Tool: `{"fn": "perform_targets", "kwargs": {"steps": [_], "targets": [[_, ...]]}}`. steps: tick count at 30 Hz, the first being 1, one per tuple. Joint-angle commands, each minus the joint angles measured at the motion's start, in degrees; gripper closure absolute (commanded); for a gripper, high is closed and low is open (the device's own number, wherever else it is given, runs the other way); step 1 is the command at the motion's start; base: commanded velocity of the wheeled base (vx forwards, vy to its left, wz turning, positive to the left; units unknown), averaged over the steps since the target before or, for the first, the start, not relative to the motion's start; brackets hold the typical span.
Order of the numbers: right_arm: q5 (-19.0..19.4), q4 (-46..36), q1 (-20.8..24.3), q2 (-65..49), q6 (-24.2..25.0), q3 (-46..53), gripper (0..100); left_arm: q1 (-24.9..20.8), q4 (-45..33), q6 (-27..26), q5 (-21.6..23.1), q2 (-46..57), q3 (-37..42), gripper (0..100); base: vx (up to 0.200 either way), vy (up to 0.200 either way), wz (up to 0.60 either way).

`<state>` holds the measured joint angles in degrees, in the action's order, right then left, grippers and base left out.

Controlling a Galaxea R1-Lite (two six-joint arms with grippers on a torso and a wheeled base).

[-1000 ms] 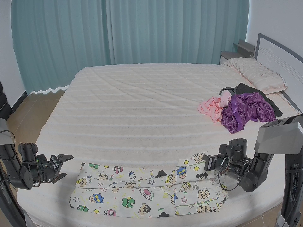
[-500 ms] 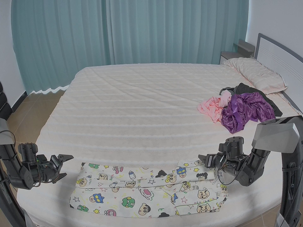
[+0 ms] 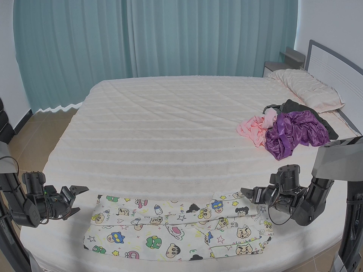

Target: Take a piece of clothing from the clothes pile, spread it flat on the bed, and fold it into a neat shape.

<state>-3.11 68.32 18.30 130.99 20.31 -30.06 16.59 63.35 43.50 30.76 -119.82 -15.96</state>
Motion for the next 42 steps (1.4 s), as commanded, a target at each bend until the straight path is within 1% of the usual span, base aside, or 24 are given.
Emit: {"fn": "perform_targets", "kwargs": {"steps": [1,2,3,7,12,19,25,26,36,39,42], "targets": [[0.21,0.15,1.57,-3.28,7.55,6.60,0,0.02,0.01,-1.48,0.00,-0.68,0.40,0,0.000,0.000,0.00],[0.12,-0.29,2.09,-3.19,10.28,6.95,0,0.02,0.01,-1.48,-0.08,-0.68,0.40,0,0.000,0.000,0.00],[0.12,-0.29,2.36,-3.02,11.16,7.12,0,0.02,0.01,-1.48,-0.08,-0.68,0.40,0,0.000,0.000,0.00],[0.03,-0.46,4.20,-2.32,18.80,8.09,0,0.02,0.01,-1.48,-0.08,-0.68,0.58,0,0.000,0.000,0.00],[0.12,-0.46,5.17,-0.73,23.99,8.88,0,0.02,0.01,-1.57,-0.08,-0.68,0.58,0,0.000,0.000,0.00],[0.12,-0.29,5.43,2.69,26.01,6.33,0,0.02,0.01,-1.66,-0.08,-0.68,0.66,0,0.000,0.000,0.00],[0.21,-0.46,4.91,2.96,27.33,4.40,0,0.02,0.01,-1.66,-0.08,-0.68,0.66,0,0.000,0.000,0.00],[0.21,-0.46,4.91,3.05,27.42,4.13,100,0.02,0.01,-1.66,-0.08,-0.68,0.58,0,0.000,0.000,0.00],[-0.41,-0.55,4.82,2.96,27.59,5.19,100,0.02,0.01,-1.66,-0.08,-0.68,0.66,0,0.000,0.000,0.00],[-2.08,-0.55,5.17,2.61,27.50,5.89,100,0.02,0.01,-1.66,-0.08,-0.68,0.66,0,0.000,0.000,0.00],[-2.78,-0.64,5.17,0.67,27.42,7.39,100,0.02,0.01,-1.66,-0.08,-0.68,0.66,0,0.000,0.000,0.00]]}}
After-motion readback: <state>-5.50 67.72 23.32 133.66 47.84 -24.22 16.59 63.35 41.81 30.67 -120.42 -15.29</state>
